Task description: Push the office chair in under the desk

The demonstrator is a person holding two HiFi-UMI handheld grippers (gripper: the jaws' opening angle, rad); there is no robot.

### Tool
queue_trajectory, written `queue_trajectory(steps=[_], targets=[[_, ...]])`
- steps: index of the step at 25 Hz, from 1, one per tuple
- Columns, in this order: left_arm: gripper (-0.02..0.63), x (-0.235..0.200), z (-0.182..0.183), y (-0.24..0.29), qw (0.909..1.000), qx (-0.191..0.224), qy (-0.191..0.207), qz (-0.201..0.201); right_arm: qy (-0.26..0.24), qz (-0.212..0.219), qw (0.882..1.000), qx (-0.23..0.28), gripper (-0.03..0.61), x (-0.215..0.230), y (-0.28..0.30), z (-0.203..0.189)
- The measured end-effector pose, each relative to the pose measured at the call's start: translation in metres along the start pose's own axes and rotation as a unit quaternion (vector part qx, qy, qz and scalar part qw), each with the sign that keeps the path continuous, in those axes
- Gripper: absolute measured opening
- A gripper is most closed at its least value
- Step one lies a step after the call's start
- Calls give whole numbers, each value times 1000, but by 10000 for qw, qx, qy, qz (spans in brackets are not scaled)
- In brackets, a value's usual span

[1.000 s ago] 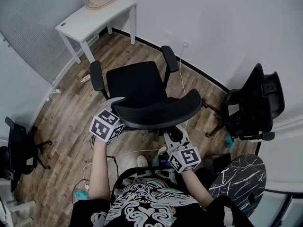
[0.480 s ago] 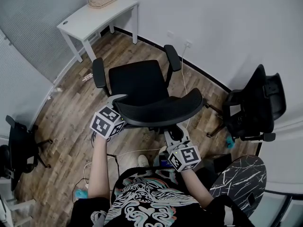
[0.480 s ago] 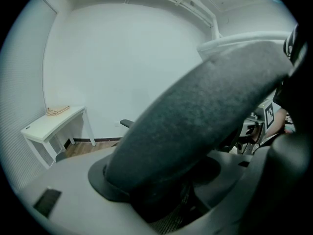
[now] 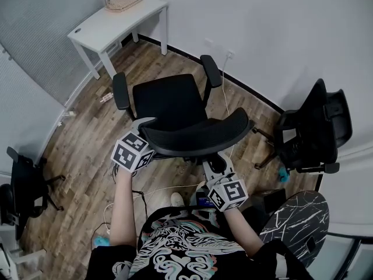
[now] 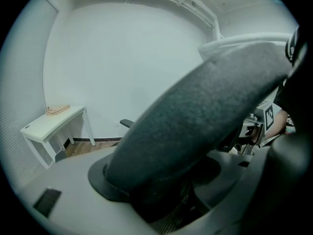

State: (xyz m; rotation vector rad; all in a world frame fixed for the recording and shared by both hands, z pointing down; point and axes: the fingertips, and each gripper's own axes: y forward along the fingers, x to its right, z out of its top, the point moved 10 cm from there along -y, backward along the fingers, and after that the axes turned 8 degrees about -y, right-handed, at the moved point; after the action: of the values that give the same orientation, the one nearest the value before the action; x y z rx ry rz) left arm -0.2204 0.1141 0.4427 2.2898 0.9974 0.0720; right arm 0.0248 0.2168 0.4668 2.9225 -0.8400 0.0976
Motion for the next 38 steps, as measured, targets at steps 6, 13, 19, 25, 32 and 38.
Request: queue_trajectory(steps=[6,13,19,25,32,38], targets=[[307,-6,4,5,10000,14,9,5,16,-17,10000,-13,106,5,7,1],[307,-14,9,9,10000,28,13,6,22,-24,10000,15,106,9,17,2],[307,-23,14,14,10000,32,9,5,15,-29,10000,24,106,14,27,3],[307,-30,23,23,9999,79,-26,63,31,14,10000,4,106,27,41,5],[307,-32,36,42,9998,98,-71,158,9,153,9999,-14,106,53,52,7],[308,-41,44,51,9996,112,-110,223,3,292,9995,-79,106,66,66,10]])
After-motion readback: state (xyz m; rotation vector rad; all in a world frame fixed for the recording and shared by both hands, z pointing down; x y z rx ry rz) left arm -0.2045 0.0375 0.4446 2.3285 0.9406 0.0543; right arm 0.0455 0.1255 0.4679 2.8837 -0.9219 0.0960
